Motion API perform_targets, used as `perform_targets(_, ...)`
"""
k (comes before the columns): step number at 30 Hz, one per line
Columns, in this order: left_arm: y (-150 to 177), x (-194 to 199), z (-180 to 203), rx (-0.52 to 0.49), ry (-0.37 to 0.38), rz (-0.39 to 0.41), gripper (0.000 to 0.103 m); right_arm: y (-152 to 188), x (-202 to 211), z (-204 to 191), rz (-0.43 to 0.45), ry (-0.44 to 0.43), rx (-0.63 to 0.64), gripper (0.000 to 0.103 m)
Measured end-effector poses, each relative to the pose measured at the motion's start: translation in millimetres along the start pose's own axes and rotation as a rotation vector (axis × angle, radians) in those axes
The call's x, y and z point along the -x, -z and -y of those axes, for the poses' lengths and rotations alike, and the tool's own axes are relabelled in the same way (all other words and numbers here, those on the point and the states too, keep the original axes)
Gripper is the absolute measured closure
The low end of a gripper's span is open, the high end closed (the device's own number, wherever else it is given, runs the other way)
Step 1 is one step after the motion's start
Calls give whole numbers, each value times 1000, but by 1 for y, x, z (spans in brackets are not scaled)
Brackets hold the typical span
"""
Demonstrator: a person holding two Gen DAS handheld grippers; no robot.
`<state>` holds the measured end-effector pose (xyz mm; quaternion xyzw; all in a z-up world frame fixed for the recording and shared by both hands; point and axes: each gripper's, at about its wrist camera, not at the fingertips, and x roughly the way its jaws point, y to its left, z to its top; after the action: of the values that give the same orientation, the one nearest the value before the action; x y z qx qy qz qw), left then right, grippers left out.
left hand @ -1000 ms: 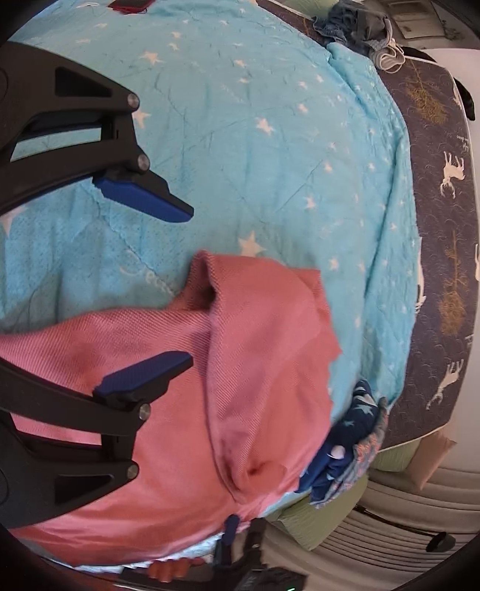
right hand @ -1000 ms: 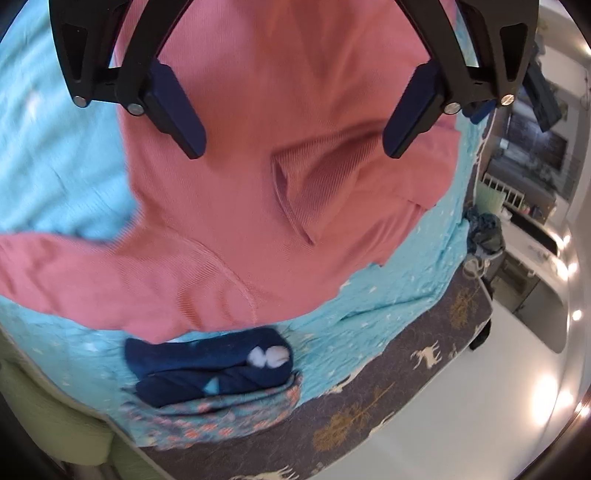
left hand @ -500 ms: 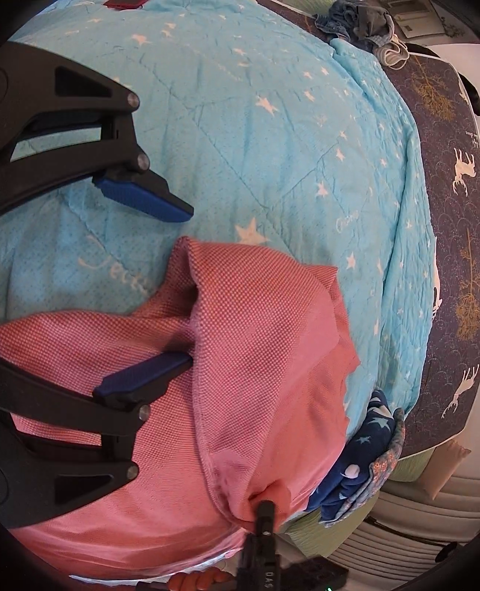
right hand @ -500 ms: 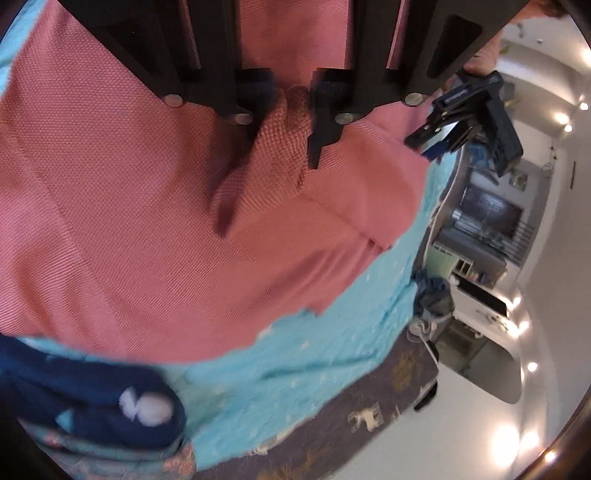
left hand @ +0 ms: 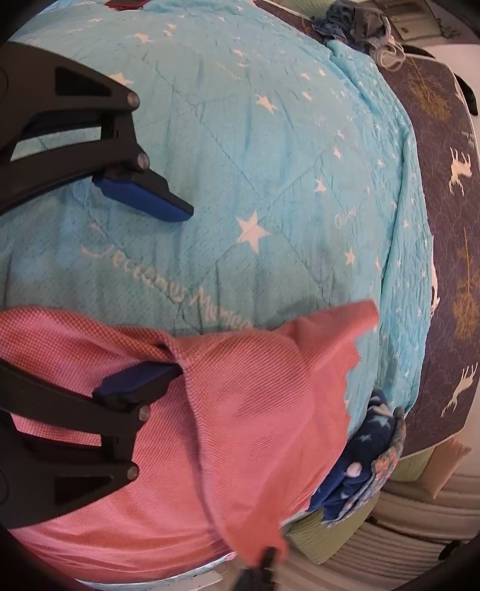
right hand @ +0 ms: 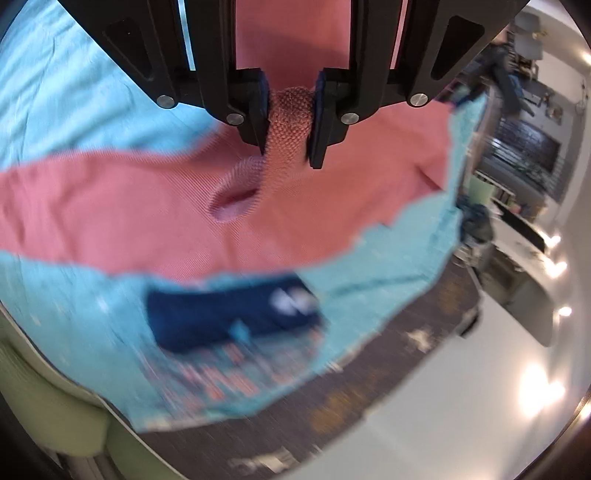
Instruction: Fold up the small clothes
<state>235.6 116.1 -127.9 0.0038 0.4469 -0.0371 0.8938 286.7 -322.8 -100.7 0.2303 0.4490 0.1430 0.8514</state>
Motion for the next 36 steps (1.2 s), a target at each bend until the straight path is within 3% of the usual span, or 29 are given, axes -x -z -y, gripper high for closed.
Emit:
perform_targets(5, 2, 7, -14, 68, -41, 6, 23, 17, 0, 15, -29, 86, -22, 76)
perform_targets(7, 5, 11, -14, 69, -41, 8, 23, 12, 15, 12, 24, 221, -22, 56)
perform_targets(9, 7, 17, -10, 42, -51, 26, 23, 5, 28, -1, 116, 301, 28, 49)
perform_targets(10, 8, 19, -7, 24, -55, 37, 23, 0, 33, -12, 145, 298, 68, 48)
perform_targets(12, 7, 21, -3, -3, -52, 50, 23, -12, 34, -35, 133, 213, 142, 46)
perform_targets(14, 6, 18, -1, -5, -37, 48, 23, -19, 13, -71, 30, 76, 233, 43)
perform_targets(16, 6, 16, 1, 4, -16, 42, 23, -22, -21, -118, -85, -41, 348, 42)
perform_targets(18, 6, 11, 4, 6, 3, 29, 23, -17, -58, -167, -159, -101, 468, 42)
perform_targets(21, 8, 4, 3, 14, 13, 2, 23, -20, -112, -219, -253, -205, 513, 42)
perform_targets(24, 8, 3, -2, 38, 40, 4, 23, -29, -155, -256, -319, -273, 513, 38)
perform_targets(25, 8, 3, -3, 44, 44, 4, 23, -31, -168, -265, -332, -279, 524, 33)
perform_targets(28, 9, 1, -4, 52, 52, 8, 23, -35, -198, -280, -378, -259, 537, 30)
perform_targets(29, 9, 2, -4, 51, 50, 9, 23, -35, -209, -283, -413, -255, 520, 32)
perform_targets(30, 10, 1, -4, 50, 49, 11, 23, -31, -216, -287, -450, -246, 509, 57)
perform_targets(31, 10, 1, -4, 51, 48, 15, 24, -30, -220, -287, -469, -230, 516, 100)
perform_targets(32, 11, 2, -4, 52, 46, 22, 26, -28, -221, -290, -465, -190, 537, 98)
perform_targets(33, 11, 3, -5, 56, 46, 32, 40, -28, -220, -292, -422, -165, 551, 100)
perform_targets(34, 12, 3, -7, 64, 54, 43, 61, -31, -218, -291, -394, -164, 539, 100)
perform_targets(35, 12, 5, -9, 77, 112, 50, 69, -37, -219, -291, -366, -166, 510, 100)
perform_targets(36, 11, 5, -10, 86, 157, 55, 88, -49, -217, -286, -318, -174, 456, 101)
